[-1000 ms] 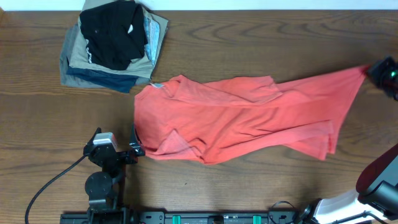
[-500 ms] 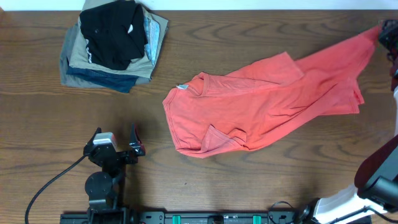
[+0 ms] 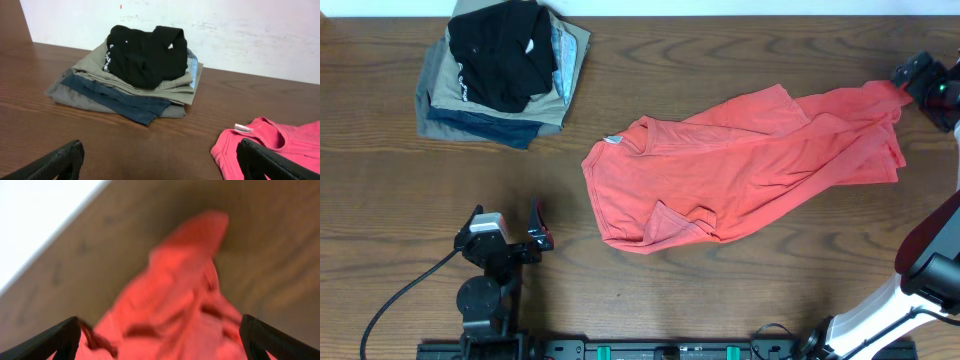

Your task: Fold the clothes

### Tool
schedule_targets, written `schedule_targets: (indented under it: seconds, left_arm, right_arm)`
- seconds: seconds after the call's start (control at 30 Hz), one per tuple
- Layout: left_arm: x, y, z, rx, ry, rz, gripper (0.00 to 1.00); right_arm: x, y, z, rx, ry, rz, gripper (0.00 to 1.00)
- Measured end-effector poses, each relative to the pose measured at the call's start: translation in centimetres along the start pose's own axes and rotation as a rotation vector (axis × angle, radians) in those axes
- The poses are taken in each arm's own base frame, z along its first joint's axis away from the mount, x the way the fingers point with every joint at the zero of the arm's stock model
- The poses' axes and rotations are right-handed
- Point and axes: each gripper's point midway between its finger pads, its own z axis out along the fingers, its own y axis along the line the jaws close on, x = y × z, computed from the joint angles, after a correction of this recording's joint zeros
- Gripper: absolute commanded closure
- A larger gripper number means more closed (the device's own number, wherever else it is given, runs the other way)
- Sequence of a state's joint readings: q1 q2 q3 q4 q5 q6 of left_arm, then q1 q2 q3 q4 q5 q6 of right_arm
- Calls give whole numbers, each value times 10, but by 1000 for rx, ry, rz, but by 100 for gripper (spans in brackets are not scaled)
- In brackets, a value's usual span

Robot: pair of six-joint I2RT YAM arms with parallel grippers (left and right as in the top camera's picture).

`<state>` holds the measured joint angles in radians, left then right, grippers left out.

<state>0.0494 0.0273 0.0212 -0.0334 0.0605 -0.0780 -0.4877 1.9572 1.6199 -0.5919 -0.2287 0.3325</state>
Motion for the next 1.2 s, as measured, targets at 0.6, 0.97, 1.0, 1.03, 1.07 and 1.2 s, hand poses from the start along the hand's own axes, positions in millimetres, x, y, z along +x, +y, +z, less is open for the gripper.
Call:
schedule_targets:
  seconds: [0.6,0.97,1.0,1.03,1.07,1.2]
  left_arm:
    - [0,0,0,0,0,0,2]
    - [0,0,0,0,0,0,2]
    - [0,0,0,0,0,0,2]
    - [0,0,0,0,0,0,2]
    - [0,0,0,0,0,0,2]
    - [0,0,0,0,0,0,2]
  right_arm:
    - [83,-54,20,209,331,-33,48]
    - [100,-61,41,209,391,-26,53]
    - [105,-61,46,206,404,-27,56]
    - [109,-62,51,203,416,-30,59]
    - [112,-62,55,201,424,-31,59]
    - [113,-54,64,178,415,-46,62]
